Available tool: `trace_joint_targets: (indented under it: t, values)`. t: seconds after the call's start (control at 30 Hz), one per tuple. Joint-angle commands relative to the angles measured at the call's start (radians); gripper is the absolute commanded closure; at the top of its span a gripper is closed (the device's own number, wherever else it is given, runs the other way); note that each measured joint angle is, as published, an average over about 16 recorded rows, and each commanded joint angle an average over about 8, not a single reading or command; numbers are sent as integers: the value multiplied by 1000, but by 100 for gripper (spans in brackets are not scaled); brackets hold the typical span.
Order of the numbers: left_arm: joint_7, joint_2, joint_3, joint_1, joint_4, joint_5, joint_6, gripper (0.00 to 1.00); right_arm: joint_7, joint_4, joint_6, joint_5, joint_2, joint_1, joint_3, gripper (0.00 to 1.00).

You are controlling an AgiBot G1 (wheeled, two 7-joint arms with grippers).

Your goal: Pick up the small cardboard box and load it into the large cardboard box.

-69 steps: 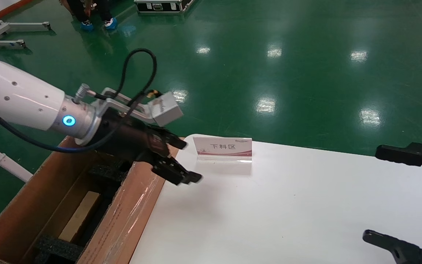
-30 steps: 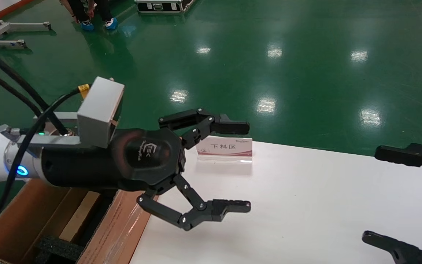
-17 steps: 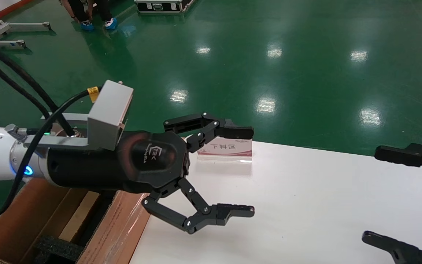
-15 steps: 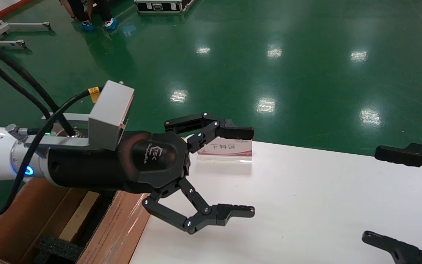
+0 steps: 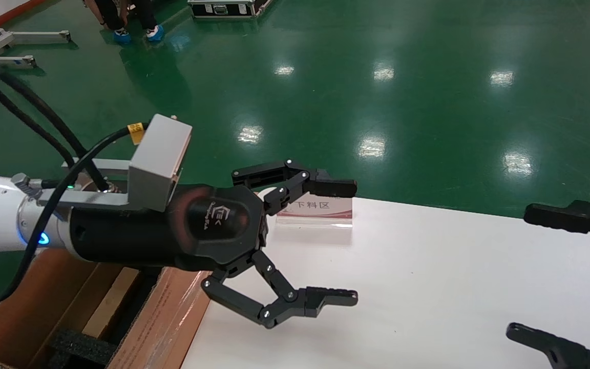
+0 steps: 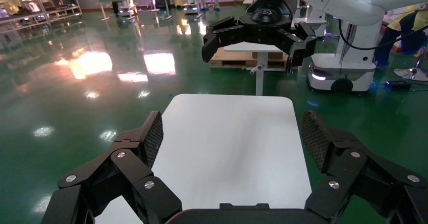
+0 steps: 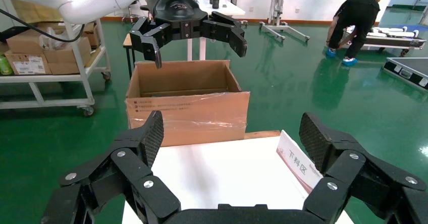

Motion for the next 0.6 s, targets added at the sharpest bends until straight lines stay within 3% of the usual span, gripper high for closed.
trace_joint_targets:
  t: [0.03,0.6]
  values:
    - [0,0,0,0,0,0,0,0,0,0,0,0,0,0,0,0]
    - [1,0,0,1,0,-2,1,0,0,0,0,0,0,0,0,0]
